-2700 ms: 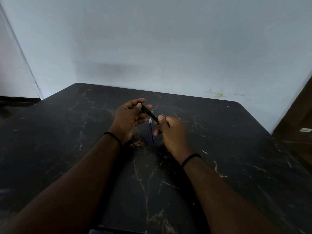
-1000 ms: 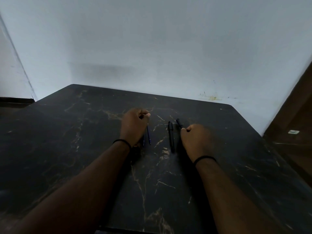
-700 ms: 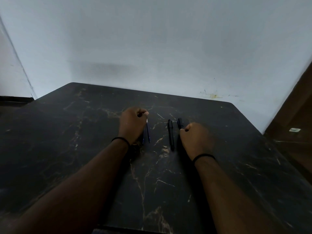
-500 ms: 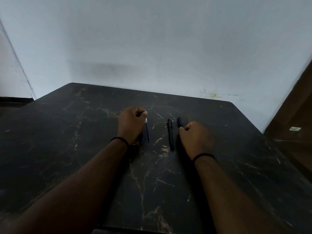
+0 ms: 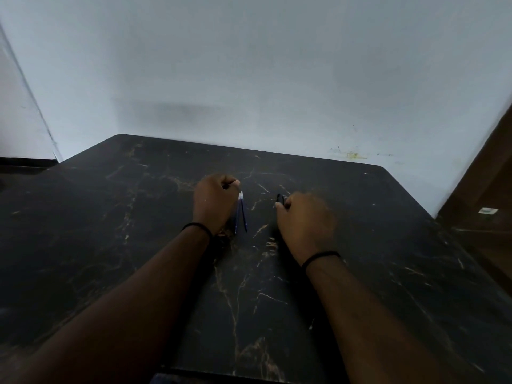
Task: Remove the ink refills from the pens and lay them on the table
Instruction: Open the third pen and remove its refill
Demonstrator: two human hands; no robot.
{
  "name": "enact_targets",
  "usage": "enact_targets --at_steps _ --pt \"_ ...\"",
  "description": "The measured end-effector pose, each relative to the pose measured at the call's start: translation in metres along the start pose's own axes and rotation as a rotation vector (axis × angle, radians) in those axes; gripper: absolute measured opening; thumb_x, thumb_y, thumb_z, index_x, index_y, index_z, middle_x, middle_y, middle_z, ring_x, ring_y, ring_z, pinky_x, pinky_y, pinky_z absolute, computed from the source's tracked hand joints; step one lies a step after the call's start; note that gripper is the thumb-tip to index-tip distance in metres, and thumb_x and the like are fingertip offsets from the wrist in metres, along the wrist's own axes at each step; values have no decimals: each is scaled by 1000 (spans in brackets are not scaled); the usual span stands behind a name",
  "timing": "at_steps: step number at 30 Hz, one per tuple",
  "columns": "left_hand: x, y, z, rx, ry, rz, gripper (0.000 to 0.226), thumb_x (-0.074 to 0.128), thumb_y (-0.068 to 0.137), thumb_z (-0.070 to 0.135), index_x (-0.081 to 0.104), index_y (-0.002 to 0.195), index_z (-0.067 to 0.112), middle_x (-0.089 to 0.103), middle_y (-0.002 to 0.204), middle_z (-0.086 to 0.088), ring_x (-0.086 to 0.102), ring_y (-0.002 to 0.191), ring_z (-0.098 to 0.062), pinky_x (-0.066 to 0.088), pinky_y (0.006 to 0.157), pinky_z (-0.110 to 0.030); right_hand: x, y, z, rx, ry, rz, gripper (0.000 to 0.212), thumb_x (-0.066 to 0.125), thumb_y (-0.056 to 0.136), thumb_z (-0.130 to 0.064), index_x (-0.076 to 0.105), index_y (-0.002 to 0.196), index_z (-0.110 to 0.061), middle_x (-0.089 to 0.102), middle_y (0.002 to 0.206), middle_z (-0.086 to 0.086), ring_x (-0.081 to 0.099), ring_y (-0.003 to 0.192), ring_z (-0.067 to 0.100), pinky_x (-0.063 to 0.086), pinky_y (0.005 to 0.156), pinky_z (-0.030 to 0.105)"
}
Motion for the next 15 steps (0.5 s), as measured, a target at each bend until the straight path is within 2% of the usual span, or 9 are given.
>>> enact_targets --at_steps 4,6,8,11,15 --pt "-3 1 -2 -23 5 27 17 65 91 24 69 75 22 65 70 6 52 58 1 36 52 -14 5 -3 -8 -10 -80 -30 38 60 92 -50 70 101 -15 68 104 8 64 98 28 52 79 37" --pt "-4 1 -3 -31 11 31 16 64 91 25 70 76 21 65 70 6 52 58 1 34 52 -13 6 -4 -9 -15 -96 -43 34 61 92 -45 69 104 -15 68 107 8 64 100 28 53 80 38" --pt "-4 1 -2 -33 14 29 16 64 91 25 71 77 21 64 70 7 52 59 2 34 52 -13 7 -5 -10 -10 -96 -58 28 60 93 -41 68 103 -16 68 105 7 65 99 27 51 76 35" --pt "-3 0 -2 -35 12 25 17 64 91 26 69 75 21 64 69 6 53 60 1 35 53 -15 6 -5 -12 18 -89 -67 21 59 94 -36 68 96 -17 69 99 5 67 94 25 40 65 29" --pt "-4 0 -2 -35 12 30 15 64 91 25 69 77 20 64 72 6 53 62 -1 36 54 -16 3 -6 -14 39 -59 -105 20 58 93 -34 67 90 -16 69 95 5 67 92 26 39 65 29"
Point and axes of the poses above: each hand's wrist, its own y-axis towards the middle knuckle, its own x-axis out of the palm, z = x × y, the point moved 4 cm from there along y, towards the middle knuckle
